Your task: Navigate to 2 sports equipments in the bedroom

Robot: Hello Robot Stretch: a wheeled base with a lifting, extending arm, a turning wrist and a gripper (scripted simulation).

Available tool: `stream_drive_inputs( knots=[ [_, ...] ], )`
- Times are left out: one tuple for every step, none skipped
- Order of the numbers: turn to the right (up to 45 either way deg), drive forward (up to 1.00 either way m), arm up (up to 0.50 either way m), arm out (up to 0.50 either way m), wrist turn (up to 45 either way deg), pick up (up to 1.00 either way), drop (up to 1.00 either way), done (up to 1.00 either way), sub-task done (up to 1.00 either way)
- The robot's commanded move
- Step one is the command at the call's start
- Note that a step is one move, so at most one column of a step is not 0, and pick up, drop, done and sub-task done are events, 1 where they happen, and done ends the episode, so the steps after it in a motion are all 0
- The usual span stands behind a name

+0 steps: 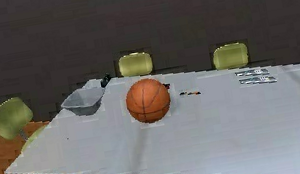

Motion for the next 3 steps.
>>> stream_drive_inputs(
  knots=[
    [0.0,0.00,0.00,0.00,0.0,0.00,0.00,0.00,1.00],
    [-45.0,0.00,0.00,0.00,0.0,0.00,0.00,0.00,0.00],
    [-45.0,0.00,0.00,0.00,0.0,0.00,0.00,0.00,0.00]
  ],
)
